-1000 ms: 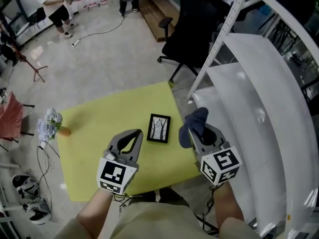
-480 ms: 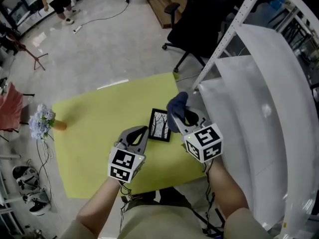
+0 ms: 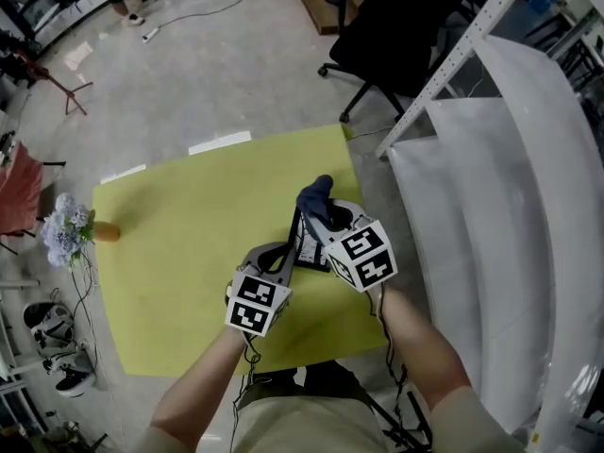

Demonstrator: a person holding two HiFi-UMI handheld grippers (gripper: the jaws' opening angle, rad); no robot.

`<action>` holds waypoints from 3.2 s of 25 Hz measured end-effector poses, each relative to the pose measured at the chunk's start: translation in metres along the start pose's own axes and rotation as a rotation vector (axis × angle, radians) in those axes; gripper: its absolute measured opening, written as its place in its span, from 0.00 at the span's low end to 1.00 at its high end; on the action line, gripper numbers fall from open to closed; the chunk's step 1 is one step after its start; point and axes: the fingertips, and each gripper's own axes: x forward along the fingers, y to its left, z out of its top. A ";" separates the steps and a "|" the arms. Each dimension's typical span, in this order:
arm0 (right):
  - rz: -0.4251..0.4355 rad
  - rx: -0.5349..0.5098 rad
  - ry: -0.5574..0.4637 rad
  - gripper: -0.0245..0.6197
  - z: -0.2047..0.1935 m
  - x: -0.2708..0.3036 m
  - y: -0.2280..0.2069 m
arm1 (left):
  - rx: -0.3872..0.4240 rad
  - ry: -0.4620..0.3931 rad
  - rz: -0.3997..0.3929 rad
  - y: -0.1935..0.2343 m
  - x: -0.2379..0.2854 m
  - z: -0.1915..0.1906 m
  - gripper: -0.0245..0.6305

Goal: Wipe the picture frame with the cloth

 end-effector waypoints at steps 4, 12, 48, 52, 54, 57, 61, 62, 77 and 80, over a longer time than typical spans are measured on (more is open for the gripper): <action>0.018 0.005 0.038 0.16 -0.017 0.029 -0.002 | -0.031 0.032 -0.008 0.008 0.021 -0.014 0.05; 0.052 0.043 0.119 0.16 -0.050 0.067 -0.003 | -0.077 0.085 -0.008 0.020 0.051 -0.035 0.05; 0.077 0.075 0.142 0.14 -0.037 0.039 0.021 | -0.266 0.116 -0.115 0.011 0.042 -0.062 0.05; 0.123 0.071 0.190 0.14 -0.064 0.058 0.038 | -0.318 0.094 -0.113 0.014 0.043 -0.063 0.05; 0.143 0.064 0.202 0.14 -0.075 0.058 0.041 | -0.320 0.099 -0.109 0.015 0.044 -0.062 0.05; 0.152 0.055 0.244 0.14 -0.087 0.050 0.034 | -0.320 0.101 -0.108 0.016 0.044 -0.062 0.05; 0.127 0.024 0.312 0.14 -0.102 0.031 0.023 | -0.349 0.079 -0.109 0.019 0.043 -0.063 0.05; 0.113 0.031 0.318 0.14 -0.105 0.024 0.018 | -0.353 0.076 -0.109 0.019 0.043 -0.062 0.05; -0.053 0.160 0.186 0.13 -0.075 -0.031 0.010 | -0.417 0.074 -0.127 0.024 0.030 -0.065 0.05; -0.003 0.179 0.141 0.13 -0.063 -0.020 0.031 | -0.381 0.090 -0.145 0.019 0.025 -0.068 0.05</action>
